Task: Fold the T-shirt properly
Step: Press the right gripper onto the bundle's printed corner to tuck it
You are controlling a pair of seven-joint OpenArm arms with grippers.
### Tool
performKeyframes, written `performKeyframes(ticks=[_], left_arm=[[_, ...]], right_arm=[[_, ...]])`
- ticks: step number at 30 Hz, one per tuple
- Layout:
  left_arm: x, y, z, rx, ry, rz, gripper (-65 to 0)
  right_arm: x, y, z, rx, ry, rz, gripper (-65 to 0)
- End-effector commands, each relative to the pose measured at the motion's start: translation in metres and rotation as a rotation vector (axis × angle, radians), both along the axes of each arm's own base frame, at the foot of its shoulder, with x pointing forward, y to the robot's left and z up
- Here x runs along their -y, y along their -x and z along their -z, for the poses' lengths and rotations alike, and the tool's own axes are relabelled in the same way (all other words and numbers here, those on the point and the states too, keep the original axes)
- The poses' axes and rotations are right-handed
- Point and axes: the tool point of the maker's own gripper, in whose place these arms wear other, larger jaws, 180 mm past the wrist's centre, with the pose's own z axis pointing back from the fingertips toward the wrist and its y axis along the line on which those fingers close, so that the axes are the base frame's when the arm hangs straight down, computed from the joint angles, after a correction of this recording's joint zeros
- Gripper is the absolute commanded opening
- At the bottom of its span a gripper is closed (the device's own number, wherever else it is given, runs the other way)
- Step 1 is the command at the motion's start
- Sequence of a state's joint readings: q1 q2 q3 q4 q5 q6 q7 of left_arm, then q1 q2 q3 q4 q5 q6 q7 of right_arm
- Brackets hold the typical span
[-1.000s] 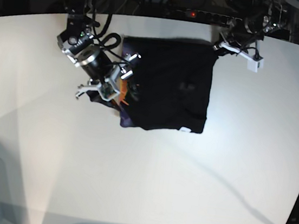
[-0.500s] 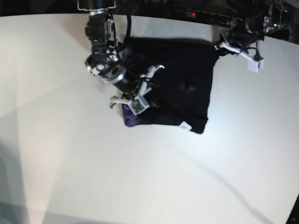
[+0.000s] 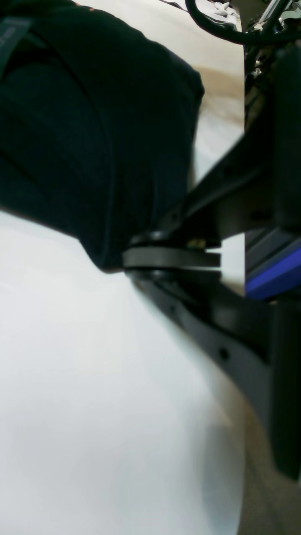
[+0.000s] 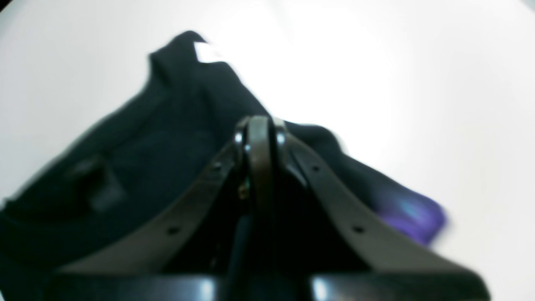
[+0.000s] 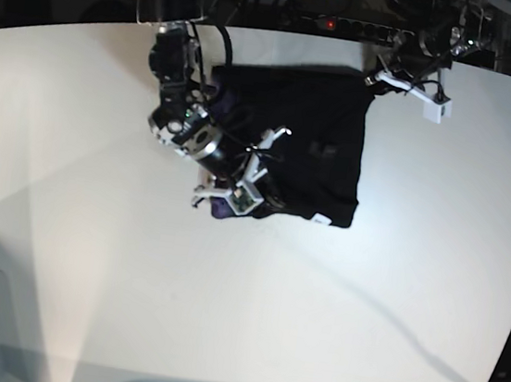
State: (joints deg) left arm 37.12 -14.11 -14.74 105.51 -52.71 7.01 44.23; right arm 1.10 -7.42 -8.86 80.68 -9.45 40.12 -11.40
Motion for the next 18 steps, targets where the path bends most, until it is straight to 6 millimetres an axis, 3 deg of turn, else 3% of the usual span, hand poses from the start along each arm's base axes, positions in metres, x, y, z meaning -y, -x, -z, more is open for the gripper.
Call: performKeyframes(ticks=[1, 8, 10, 15, 18], left_arm=[[0.002, -0.001, -0.005, 0.011, 0.004, 0.014, -65.0], [0.002, 0.000, -0.005, 0.004, 0.010, 0.008, -62.0], [0.002, 0.000, -0.005, 0.003, 0.011, 0.006, -54.4], [0.016, -0.001, -0.010, 0.016, 0.026, 0.048, -27.4], [0.021, -0.011, -0.027, 0.075, 0.025, 0.069, -24.5]], right_arm=[[-0.006, -0.011, -0.015, 0.036, -0.042, 0.004, -65.0], [-0.017, -0.024, 0.008, -0.040, -0.034, -0.020, -65.0], [-0.016, -0.026, 0.001, -0.018, -0.038, -0.017, -65.0], [-0.011, -0.026, -0.025, 0.058, -0.050, 0.000, -65.0], [-0.007, -0.021, -0.038, 0.096, -0.057, 0.010, -65.0]])
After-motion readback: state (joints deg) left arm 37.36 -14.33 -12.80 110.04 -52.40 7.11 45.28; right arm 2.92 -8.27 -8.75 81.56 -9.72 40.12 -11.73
